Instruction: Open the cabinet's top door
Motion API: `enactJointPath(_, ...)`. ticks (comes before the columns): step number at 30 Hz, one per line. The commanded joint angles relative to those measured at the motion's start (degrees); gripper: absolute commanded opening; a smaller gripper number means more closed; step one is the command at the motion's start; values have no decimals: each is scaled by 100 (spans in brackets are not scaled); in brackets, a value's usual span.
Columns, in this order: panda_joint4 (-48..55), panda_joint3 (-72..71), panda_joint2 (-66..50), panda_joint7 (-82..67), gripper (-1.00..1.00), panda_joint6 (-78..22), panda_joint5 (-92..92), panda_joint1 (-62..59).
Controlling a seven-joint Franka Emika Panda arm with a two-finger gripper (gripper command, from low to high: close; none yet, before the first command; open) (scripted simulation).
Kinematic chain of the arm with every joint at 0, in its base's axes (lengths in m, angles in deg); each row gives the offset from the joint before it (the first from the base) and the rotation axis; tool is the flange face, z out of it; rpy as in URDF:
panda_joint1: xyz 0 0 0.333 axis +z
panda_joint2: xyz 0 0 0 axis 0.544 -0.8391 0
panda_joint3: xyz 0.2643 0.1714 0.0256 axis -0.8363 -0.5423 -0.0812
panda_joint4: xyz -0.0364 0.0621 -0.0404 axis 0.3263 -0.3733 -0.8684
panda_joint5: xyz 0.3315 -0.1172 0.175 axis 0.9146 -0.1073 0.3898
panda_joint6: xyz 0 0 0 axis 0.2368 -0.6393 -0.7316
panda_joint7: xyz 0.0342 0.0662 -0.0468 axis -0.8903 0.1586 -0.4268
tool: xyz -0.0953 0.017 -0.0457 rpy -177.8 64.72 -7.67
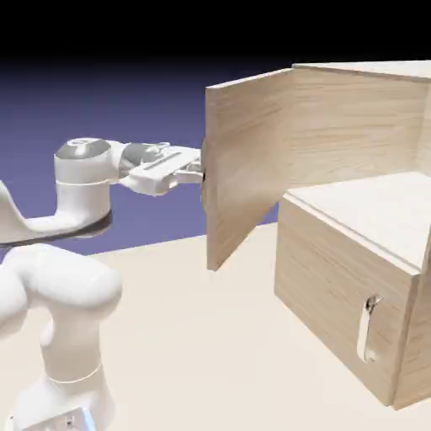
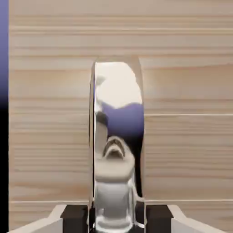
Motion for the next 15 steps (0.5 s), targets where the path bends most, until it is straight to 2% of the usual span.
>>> enactJointPath(1,73,-208,-143,74,-100,-135,212,10)
enactJointPath(8,904,-1658,-1430,674,-100,-1205,1690,-216)
enactJointPath(15,2185,-3003,-2883,1295,-100,-2363,2830,-1020)
